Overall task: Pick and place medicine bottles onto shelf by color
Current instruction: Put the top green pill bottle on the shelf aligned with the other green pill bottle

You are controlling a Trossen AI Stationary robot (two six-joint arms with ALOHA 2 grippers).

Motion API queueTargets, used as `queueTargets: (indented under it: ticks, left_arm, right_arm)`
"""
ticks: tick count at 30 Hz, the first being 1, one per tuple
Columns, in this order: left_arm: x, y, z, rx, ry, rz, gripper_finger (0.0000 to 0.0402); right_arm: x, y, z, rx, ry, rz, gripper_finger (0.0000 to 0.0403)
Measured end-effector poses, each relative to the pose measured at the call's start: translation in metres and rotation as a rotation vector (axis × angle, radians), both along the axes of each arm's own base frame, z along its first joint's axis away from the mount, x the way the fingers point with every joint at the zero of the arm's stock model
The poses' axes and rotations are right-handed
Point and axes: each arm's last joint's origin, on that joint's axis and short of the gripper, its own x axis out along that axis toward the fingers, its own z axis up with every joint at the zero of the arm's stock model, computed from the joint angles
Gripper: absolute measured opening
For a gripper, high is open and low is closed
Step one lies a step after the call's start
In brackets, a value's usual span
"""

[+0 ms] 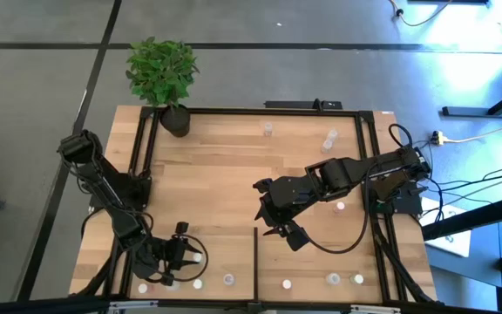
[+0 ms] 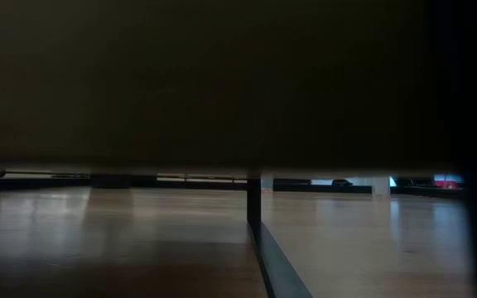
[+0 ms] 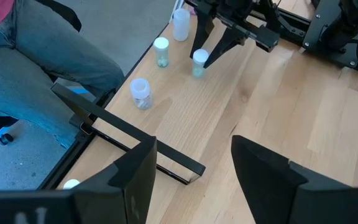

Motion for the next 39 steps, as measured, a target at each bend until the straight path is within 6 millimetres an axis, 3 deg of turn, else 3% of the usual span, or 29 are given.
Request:
queueTargets:
  ticks: [39]
  left_arm:
    - [-0.0018, -0.0099, -0.0059, -0.027, -0.024, -0.001, 0.0106]
  right_arm:
    - [0.0, 0.0001, -0.0001, 0.0, 0.0, 0.0, 0.021]
